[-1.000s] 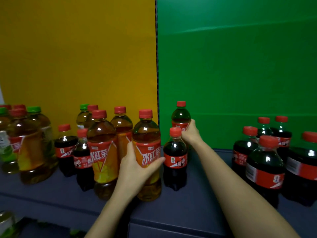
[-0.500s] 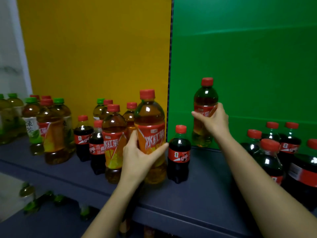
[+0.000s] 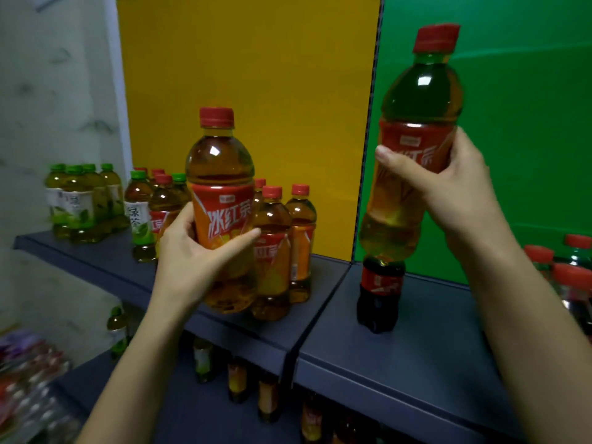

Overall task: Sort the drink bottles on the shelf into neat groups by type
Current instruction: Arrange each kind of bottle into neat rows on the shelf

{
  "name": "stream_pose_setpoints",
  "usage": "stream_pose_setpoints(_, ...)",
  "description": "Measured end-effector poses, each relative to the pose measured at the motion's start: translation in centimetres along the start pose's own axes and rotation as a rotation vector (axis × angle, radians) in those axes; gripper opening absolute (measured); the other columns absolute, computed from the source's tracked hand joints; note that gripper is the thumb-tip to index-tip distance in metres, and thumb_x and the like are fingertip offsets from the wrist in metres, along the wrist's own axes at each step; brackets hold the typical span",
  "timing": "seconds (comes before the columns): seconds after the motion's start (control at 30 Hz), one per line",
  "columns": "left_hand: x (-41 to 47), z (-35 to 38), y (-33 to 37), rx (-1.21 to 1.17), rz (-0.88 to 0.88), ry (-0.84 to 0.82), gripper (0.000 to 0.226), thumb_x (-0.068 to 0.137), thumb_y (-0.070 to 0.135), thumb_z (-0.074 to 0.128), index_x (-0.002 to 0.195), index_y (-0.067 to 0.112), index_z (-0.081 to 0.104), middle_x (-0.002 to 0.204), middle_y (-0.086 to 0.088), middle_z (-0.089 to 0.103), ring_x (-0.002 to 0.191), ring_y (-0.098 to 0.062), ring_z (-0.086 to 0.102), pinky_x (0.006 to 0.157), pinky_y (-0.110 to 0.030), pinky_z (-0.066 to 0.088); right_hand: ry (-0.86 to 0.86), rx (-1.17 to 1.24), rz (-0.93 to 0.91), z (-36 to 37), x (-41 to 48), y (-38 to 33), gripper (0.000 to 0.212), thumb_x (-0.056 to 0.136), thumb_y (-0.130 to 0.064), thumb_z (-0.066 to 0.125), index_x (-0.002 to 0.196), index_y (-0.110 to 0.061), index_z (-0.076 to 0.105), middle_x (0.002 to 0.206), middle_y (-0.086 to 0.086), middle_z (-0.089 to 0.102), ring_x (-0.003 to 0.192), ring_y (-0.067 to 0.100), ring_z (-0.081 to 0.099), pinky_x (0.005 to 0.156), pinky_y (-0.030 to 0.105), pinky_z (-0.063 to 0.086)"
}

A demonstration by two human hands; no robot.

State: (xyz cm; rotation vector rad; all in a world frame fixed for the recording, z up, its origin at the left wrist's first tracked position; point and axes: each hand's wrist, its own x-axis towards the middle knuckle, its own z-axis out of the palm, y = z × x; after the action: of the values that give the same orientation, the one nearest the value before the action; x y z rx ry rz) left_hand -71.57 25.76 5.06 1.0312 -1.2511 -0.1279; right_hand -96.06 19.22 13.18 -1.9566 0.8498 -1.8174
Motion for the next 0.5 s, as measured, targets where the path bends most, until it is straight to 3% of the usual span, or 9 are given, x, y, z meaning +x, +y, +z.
stream_pose_setpoints(0.27, 2.3, -5.1, -8.5, 0.017, -0.094, -0.035, 0.058, 0.048, 0.047, 0.086, 0.097, 0.032, 0.059, 0.095, 0.009, 0.067, 0.085, 0.002, 0.064, 0.073, -0.018, 0.051, -0.049, -0.048, 0.184, 9.3, -4.4, 2.8, 0.067, 0.050, -0.060, 0.073, 0.106, -0.026, 0.059, 0.100, -0.009, 0.068, 0.093, 0.010, 0.065, 0.087, 0.040, 0.053)
stream_pose_setpoints(0.5, 5.3, -7.2, -14.9, -0.005, -0.111, -0.121, 0.060, 0.053, 0.039, 0.079, 0.106, 0.022, 0.057, 0.101, 0.003, 0.065, 0.094, -0.010, 0.062, 0.082, -0.029, 0.051, 0.069, -0.129, 0.346, 13.7, -6.8, 5.5, 0.067, 0.051, -0.052, 0.073, 0.110, -0.028, 0.052, 0.103, -0.009, 0.063, 0.097, 0.014, 0.062, 0.091, 0.043, 0.051)
